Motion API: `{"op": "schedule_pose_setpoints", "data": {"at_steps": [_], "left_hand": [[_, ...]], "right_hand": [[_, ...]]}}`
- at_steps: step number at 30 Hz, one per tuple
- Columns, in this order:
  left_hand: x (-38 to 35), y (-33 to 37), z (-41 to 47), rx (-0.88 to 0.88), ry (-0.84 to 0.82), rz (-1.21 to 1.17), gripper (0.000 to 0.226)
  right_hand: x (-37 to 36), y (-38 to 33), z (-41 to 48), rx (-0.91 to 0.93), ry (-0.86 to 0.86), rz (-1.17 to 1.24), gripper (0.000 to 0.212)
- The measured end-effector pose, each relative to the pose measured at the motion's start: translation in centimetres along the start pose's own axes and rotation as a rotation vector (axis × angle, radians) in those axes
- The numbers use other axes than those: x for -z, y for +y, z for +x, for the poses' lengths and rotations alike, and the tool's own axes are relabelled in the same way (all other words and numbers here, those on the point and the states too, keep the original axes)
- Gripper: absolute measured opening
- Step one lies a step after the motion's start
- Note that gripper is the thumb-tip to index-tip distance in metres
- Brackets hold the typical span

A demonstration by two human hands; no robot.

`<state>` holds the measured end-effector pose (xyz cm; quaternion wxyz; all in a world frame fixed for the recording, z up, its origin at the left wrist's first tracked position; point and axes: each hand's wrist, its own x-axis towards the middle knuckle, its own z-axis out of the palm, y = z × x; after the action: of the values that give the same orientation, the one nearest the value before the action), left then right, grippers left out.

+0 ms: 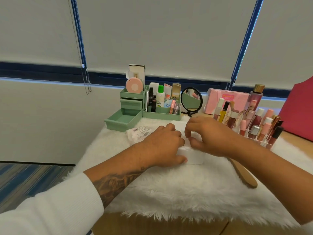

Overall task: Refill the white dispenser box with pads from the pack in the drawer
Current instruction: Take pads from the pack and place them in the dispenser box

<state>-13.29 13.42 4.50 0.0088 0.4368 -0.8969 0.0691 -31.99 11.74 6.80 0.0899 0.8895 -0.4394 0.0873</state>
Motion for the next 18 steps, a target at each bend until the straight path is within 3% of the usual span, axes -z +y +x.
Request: {"op": "schedule_pose_setpoints", "data": {"at_steps": [6, 18], "left_hand": [[-0.3, -0.2, 0.1, 0.024, -0.044, 0.041, 0.053], [-0.3, -0.3, 0.4, 0.045, -0.110, 0.016, 0.053]], "right_hand": [[-1.6, 0.8, -2.3, 0.125, -0.119, -0.173, 0.049], [-2.3, 0.8, -2.2, 0.118, -0.131, -0.126, 0.060]]}}
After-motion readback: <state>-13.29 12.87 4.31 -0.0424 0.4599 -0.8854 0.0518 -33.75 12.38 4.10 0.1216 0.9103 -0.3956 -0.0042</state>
